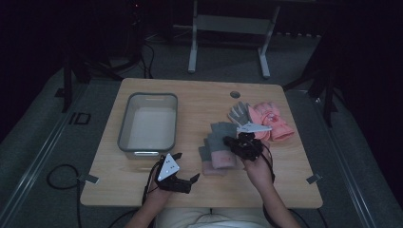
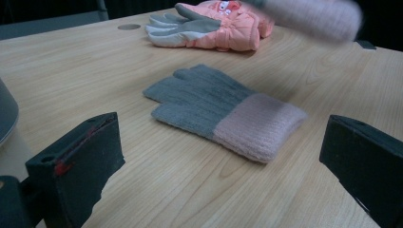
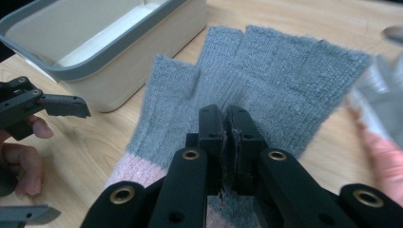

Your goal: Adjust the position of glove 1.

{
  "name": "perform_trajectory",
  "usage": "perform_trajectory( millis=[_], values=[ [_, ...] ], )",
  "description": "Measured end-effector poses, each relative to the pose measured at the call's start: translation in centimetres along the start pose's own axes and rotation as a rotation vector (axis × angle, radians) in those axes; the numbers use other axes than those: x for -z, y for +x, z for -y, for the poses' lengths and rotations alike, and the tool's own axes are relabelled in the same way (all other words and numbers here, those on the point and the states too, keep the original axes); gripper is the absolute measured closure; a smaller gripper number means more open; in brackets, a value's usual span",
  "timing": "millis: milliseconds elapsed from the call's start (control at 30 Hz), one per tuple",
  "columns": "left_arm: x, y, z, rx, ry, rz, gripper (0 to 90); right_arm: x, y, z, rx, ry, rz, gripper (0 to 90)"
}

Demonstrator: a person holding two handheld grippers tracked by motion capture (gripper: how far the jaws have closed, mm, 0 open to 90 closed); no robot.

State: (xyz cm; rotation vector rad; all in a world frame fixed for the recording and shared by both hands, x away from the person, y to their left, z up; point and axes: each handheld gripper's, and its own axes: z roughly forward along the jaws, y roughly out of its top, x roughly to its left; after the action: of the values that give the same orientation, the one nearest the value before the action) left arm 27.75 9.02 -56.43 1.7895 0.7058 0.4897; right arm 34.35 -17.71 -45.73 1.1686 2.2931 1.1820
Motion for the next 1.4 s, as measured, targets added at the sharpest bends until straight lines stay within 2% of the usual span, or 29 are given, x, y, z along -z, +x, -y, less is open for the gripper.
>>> perform_trajectory(
  millis=[167,233,367,667,900,967,1000,1133,1233,1300,1400],
  values=[
    [0.0,0.0,0.0,-0.004,0.001,0.001,0.0,-2.3,0.5,1.1,-0.008,0.051,0.007,85.5],
    [0.0,0.0,0.0,-0.001,0.002,-0.002,0.0,-3.2,0.4,1.7,-0.040,0.072,-0.011,85.5],
    [0.0,0.0,0.0,-0.002,0.004,-0.001,0.0,-4.6,0.7,2.5,-0.061,0.101,0.000,85.5],
    [0.0,0.0,0.0,0.001,-0.001,0.001,0.0,-6.4,0.3,3.2,-0.084,0.132,0.023,85.3],
    [-0.1,-0.1,0.0,-0.007,0.012,-0.010,0.0,-7.5,0.1,3.8,-0.090,0.163,0.012,82.7],
    [-0.1,-0.1,0.0,-0.007,0.012,-0.010,0.0,-7.6,0.0,4.0,-0.091,0.164,0.010,81.9],
    [-0.3,-0.2,-0.1,-0.016,0.036,-0.029,0.0,-7.8,-0.1,4.3,-0.097,0.162,0.005,80.4],
    [-0.4,-0.2,-0.2,0.002,0.042,-0.063,0.0,-7.3,-0.2,4.1,-0.102,0.151,-0.002,75.0],
    [-0.4,-0.4,-0.2,-0.012,0.025,-0.031,0.1,-5.8,-0.2,3.5,-0.087,0.108,0.003,69.9],
    [-0.6,-0.6,-0.3,-0.022,0.035,-0.024,0.1,-4.9,-0.6,3.1,-0.067,0.089,0.010,67.2],
    [-1.0,-1.4,-0.6,-0.047,0.057,0.011,0.1,-4.0,-1.8,2.5,-0.056,0.070,0.015,65.1]
  ],
)
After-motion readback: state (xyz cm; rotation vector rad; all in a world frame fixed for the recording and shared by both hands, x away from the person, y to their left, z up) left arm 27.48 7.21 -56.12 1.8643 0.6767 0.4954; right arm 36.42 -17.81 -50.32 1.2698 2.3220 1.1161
